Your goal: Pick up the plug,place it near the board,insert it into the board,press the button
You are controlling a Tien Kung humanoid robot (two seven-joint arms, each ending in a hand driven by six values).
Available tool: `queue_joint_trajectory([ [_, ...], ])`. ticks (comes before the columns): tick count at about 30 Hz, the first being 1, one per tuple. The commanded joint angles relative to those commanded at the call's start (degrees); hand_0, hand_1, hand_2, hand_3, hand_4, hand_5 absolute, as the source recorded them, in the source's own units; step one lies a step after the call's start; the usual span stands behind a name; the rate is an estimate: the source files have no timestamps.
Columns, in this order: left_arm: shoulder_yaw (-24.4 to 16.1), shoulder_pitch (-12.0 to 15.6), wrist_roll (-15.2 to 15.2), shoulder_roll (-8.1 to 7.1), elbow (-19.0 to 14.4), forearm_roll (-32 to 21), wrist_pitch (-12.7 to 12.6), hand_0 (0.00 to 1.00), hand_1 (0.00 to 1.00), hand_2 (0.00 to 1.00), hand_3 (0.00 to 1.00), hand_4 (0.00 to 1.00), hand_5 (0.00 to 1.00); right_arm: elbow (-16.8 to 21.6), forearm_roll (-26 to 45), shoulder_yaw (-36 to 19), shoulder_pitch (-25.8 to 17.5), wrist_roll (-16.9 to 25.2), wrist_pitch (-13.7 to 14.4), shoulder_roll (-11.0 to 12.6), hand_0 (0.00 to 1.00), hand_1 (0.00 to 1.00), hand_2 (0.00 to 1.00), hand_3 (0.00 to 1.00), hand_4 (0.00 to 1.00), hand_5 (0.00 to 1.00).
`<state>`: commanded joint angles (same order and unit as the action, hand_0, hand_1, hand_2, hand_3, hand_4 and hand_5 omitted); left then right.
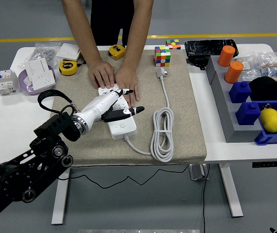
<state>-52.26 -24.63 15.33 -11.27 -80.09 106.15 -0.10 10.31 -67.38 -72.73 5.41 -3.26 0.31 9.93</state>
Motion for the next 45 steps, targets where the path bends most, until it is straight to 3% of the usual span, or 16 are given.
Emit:
queue_joint_trajectory([
  [3, -1.5, 1.2, 0.6, -0.91, -0.8, 1.0, 0.4, 0.996, 0.982, 0.941, 0.924, 0.981, 0.998, 0.0, 0.0, -0.1, -0.2, 0.0, 0.0, -0.1, 0.998, 0.797, 0.724, 0.734, 0.998, 0.762],
  [7, -1.0, 2.0, 1.4, -2.72, 1.0, 1.4, 1.4, 0.993, 0.979, 0.934, 0.892, 0.982, 0.998, 0.0, 0.3, 0.0, -0.2, 0.1, 0.1, 0.0, 0.998, 0.797, 0.724, 0.734, 0.998, 0.762],
  [12, 0.5, 2.2, 1.4, -3.54, 1.9, 0.4, 1.9, 0.993, 0.976, 0.923, 0.879, 0.984, 0.998, 0.0, 0.2, -0.1, -0.2, 0.1, 0.1, 0.1, 0.998, 0.796, 0.724, 0.734, 0.998, 0.761],
  [23, 3.6, -0.3, 1.7, -3.05, 2.9, 0.2, 2.5, 0.984, 0.974, 0.925, 0.884, 0.977, 0.998, 0.0, -0.1, -0.2, -0.3, 0.0, 0.0, 0.1, 0.998, 0.796, 0.723, 0.734, 0.998, 0.764],
  [35, 3.8, -1.7, 1.6, -2.14, 3.1, 1.9, 2.3, 0.983, 0.970, 0.920, 0.880, 0.975, 0.998, 0.0, 0.0, 0.2, -0.2, 0.0, 0.0, 0.2, 0.998, 0.796, 0.723, 0.734, 0.998, 0.766],
  [40, 3.5, -2.6, 0.9, -1.88, 2.0, 2.7, 1.9, 0.983, 0.970, 0.920, 0.880, 0.975, 0.998, 0.0, 0.1, 0.2, 0.0, 0.0, 0.0, 0.3, 0.998, 0.796, 0.723, 0.734, 0.998, 0.766],
  [41, 3.2, -2.6, 0.8, -1.78, 1.4, 2.7, 1.7, 0.961, 0.932, 0.879, 0.861, 0.963, 0.998, 0.0, 0.2, 0.3, 0.1, 0.0, 0.0, 0.3, 0.998, 0.796, 0.722, 0.734, 0.998, 0.770],
  [43, 2.4, -2.0, 1.0, -1.63, -0.5, 1.9, 1.0, 0.961, 0.932, 0.879, 0.861, 0.963, 0.998, 0.0, 0.4, 0.4, 0.1, 0.1, 0.0, 0.3, 0.998, 0.796, 0.722, 0.734, 0.998, 0.770],
  [45, 0.7, -0.6, 3.1, -1.42, -3.7, 2.2, 1.0, 0.961, 0.932, 0.879, 0.861, 0.963, 0.998, 0.0, 0.3, 0.2, 0.1, 0.0, 0.0, 0.2, 0.998, 0.796, 0.722, 0.734, 0.998, 0.770],
])
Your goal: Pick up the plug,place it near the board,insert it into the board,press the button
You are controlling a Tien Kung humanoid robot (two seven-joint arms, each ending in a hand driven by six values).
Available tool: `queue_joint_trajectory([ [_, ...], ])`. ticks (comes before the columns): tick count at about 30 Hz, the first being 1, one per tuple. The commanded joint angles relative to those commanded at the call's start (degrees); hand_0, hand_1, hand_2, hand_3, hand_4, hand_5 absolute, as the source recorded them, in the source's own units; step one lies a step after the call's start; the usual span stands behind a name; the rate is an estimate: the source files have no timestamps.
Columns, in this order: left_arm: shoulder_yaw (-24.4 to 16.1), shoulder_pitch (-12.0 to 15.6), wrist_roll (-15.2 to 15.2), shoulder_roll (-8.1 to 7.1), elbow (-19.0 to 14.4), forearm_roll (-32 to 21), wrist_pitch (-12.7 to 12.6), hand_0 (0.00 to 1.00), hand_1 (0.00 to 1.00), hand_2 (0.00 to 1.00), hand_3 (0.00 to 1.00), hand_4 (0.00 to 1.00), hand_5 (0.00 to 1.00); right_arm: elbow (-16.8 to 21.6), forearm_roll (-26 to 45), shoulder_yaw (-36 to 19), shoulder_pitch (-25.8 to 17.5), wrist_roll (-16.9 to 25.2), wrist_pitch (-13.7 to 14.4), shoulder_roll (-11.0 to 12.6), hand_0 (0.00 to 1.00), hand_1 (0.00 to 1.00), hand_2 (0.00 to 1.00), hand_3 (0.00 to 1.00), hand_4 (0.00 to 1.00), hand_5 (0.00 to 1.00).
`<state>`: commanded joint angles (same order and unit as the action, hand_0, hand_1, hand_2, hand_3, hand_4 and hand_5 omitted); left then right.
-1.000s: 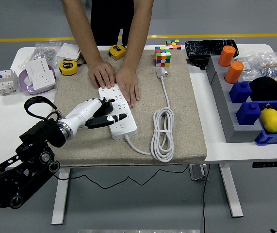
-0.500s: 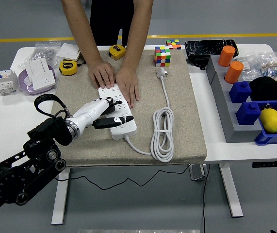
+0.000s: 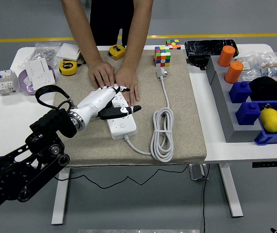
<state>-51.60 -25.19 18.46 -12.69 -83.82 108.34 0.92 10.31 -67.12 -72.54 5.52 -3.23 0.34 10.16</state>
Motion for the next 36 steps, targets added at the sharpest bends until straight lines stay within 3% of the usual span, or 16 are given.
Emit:
queue_joint_trajectory([
  [1, -1.0, 0.7, 1.6, 0.05, -2.0, 1.1, 0.5, 0.961, 0.932, 0.879, 0.861, 0.963, 0.998, 0.0, -0.1, -0.1, -0.1, 0.0, 0.0, 0.0, 0.998, 0.796, 0.722, 0.734, 0.998, 0.770],
  [2, -1.9, 1.3, 3.1, 0.05, -3.4, 1.6, 1.4, 0.268, 0.185, 0.296, 0.728, 0.692, 0.582, 0.0, 0.0, -0.1, -0.1, 0.0, 0.0, 0.0, 0.998, 0.795, 0.722, 0.734, 0.998, 0.773],
  [7, -5.3, 2.5, 11.3, -0.42, -8.8, 0.1, 8.5, 0.268, 0.185, 0.296, 0.728, 0.692, 0.582, 0.0, -0.1, -0.3, -0.3, -0.2, 0.0, 0.0, 0.998, 0.795, 0.722, 0.734, 0.998, 0.773],
  [8, -5.6, 2.5, 11.7, -0.41, -9.2, -0.7, 9.4, 0.149, 0.059, 0.179, 0.744, 0.456, 0.226, 0.0, 0.0, -0.3, -0.2, -0.2, 0.0, 0.0, 0.998, 0.795, 0.722, 0.734, 0.998, 0.780],
  [13, -5.5, 2.1, 12.5, 0.44, -9.8, -4.7, 11.1, 0.149, 0.059, 0.179, 0.744, 0.456, 0.226, 0.0, 0.5, 0.4, 0.2, 0.0, 0.1, 0.1, 0.998, 0.795, 0.722, 0.734, 0.998, 0.780],
  [14, -5.1, 1.9, 12.7, 0.64, -9.7, -6.2, 11.7, 0.130, 0.055, 0.174, 0.790, 0.446, 0.099, 0.0, 0.5, 0.4, 0.4, -0.1, 0.1, 0.1, 0.998, 0.795, 0.722, 0.733, 0.998, 0.780],
  [19, -2.1, 0.3, 12.6, 0.76, -7.3, -13.5, 12.9, 0.130, 0.055, 0.174, 0.790, 0.446, 0.099, 0.0, 0.5, 0.4, 0.4, -0.2, 0.1, 0.1, 0.998, 0.795, 0.722, 0.733, 0.998, 0.780],
  [20, -1.8, 0.1, 12.6, 0.75, -6.7, -14.2, 13.1, 0.120, 0.054, 0.178, 0.802, 0.494, 0.003, 0.0, 0.5, 0.4, 0.4, -0.2, 0.1, 0.1, 0.998, 0.795, 0.722, 0.733, 0.998, 0.782],
  [23, 0.1, -1.1, 12.8, 0.51, -3.1, -16.9, 13.8, 0.120, 0.054, 0.178, 0.802, 0.494, 0.003, 0.0, 0.7, 0.6, 0.5, -0.1, 0.1, 0.1, 0.998, 0.795, 0.722, 0.733, 0.998, 0.782],
  [29, 1.1, -1.4, 14.0, 0.27, 1.7, -17.0, 14.8, 0.114, 0.056, 0.180, 0.829, 0.546, 0.002, 0.0, 0.5, 0.5, 0.4, -0.1, 0.1, 0.2, 0.998, 0.795, 0.722, 0.733, 0.998, 0.786],
  [36, 0.9, -1.1, 15.2, -0.22, 3.0, -15.9, 15.8, 0.116, 0.056, 0.182, 0.845, 0.568, 0.002, 0.0, 0.2, 0.3, 0.1, -0.2, 0.1, 0.2, 0.998, 0.795, 0.722, 0.733, 0.998, 0.794],
])
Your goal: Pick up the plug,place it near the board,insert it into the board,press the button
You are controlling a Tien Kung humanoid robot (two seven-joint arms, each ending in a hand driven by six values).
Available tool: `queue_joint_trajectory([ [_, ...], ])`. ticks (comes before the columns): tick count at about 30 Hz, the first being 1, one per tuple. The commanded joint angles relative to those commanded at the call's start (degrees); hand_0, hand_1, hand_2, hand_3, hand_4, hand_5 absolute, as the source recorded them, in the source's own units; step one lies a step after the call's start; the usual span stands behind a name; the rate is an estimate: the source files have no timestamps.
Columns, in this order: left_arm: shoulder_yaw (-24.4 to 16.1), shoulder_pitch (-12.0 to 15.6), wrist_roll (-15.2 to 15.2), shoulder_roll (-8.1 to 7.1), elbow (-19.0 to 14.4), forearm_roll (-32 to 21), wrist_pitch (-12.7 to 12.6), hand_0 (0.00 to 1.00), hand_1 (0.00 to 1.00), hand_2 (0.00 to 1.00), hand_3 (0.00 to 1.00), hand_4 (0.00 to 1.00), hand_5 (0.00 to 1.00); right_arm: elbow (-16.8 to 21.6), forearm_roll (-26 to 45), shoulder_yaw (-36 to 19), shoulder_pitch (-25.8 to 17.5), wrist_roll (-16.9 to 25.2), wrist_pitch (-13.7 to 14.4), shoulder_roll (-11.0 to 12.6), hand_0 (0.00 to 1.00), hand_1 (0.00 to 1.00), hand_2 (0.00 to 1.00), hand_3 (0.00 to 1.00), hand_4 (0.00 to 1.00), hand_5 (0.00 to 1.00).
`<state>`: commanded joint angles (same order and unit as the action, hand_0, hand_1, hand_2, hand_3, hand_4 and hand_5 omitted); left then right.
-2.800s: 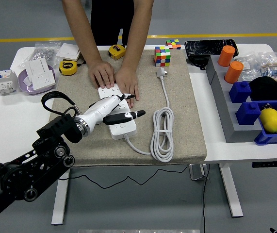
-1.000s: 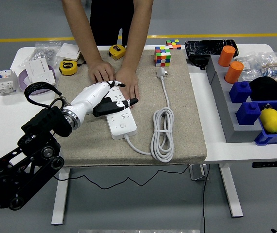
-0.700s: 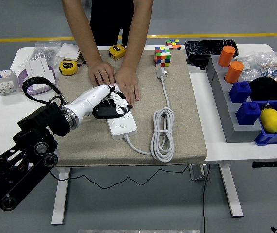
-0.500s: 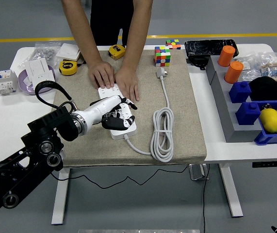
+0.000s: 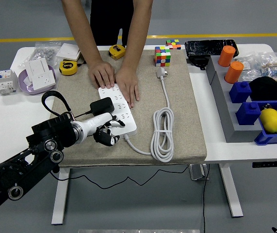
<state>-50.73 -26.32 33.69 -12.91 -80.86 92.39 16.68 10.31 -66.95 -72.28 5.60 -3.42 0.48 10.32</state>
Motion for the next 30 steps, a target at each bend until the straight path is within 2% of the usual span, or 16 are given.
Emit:
queue_joint_trajectory([
  [14, 0.8, 0.0, -0.3, 0.23, 0.5, 0.4, -0.3, 0.119, 0.059, 0.186, 0.853, 0.602, 0.002, 0.0, 0.0, 0.0, -0.1, 0.0, 0.1, 0.1, 0.998, 0.796, 0.722, 0.733, 0.998, 0.817],
  [18, 1.2, -0.4, 0.0, 0.70, 0.6, 0.6, 0.0, 0.119, 0.059, 0.186, 0.853, 0.602, 0.002, 0.0, 0.1, 0.1, 0.0, 0.1, 0.1, 0.0, 0.998, 0.796, 0.722, 0.733, 0.998, 0.817],
  [30, 2.3, -1.1, 0.6, 0.52, 1.1, 0.6, 0.5, 0.120, 0.058, 0.186, 0.846, 0.608, 0.002, 0.0, 0.3, 0.1, 0.3, 0.1, 0.1, 0.2, 0.998, 0.795, 0.722, 0.733, 0.998, 0.823],
])
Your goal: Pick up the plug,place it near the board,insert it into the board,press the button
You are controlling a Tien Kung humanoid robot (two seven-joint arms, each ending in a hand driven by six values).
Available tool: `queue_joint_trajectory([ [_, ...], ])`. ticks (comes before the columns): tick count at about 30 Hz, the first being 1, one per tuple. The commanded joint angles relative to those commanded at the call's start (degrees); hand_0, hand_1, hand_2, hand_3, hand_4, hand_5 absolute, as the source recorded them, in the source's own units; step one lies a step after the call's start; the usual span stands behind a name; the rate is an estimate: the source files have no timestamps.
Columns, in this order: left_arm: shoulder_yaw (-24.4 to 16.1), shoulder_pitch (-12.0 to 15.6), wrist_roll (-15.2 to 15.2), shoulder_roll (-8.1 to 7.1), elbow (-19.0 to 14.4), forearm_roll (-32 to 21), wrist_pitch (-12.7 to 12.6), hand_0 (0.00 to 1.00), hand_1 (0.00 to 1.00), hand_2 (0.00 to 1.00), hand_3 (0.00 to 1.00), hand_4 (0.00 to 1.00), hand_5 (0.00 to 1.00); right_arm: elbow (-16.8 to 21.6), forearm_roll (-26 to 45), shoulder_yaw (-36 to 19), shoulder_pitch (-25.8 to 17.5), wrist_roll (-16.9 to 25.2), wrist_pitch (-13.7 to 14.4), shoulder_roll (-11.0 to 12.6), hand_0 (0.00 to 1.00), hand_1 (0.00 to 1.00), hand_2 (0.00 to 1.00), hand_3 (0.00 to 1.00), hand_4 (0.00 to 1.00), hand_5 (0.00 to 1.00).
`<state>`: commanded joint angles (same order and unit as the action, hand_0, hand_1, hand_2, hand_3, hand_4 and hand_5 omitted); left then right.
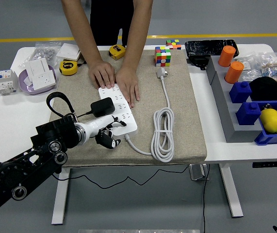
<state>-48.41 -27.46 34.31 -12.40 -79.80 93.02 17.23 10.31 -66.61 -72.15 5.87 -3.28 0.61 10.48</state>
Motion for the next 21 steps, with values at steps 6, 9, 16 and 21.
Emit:
queue_joint_trajectory([
  [6, 0.1, -0.1, 0.8, -0.27, 0.5, 0.1, 0.8, 0.120, 0.058, 0.186, 0.837, 0.608, 0.002, 0.0, 0.3, 0.1, 0.1, 0.1, 0.1, 0.0, 0.998, 0.795, 0.722, 0.733, 0.998, 0.824],
  [9, 0.1, -0.2, 1.3, -0.40, 0.5, 0.3, 1.1, 0.121, 0.057, 0.185, 0.824, 0.610, 0.002, 0.0, 0.3, 0.2, 0.1, 0.1, 0.1, 0.0, 0.998, 0.795, 0.722, 0.733, 0.998, 0.825],
  [16, -0.9, 0.2, -0.8, -0.60, -1.4, 1.6, -0.9, 0.123, 0.057, 0.185, 0.816, 0.614, 0.002, 0.0, 0.4, 0.1, 0.1, 0.1, 0.1, -0.1, 0.998, 0.795, 0.722, 0.733, 0.998, 0.825],
  [21, -5.6, 2.0, -6.6, -0.24, -5.5, 4.4, -3.5, 0.241, 0.221, 0.339, 0.843, 0.684, 0.215, 0.0, 0.3, 0.0, 0.2, 0.0, 0.1, -0.2, 0.998, 0.795, 0.722, 0.733, 0.998, 0.826],
])
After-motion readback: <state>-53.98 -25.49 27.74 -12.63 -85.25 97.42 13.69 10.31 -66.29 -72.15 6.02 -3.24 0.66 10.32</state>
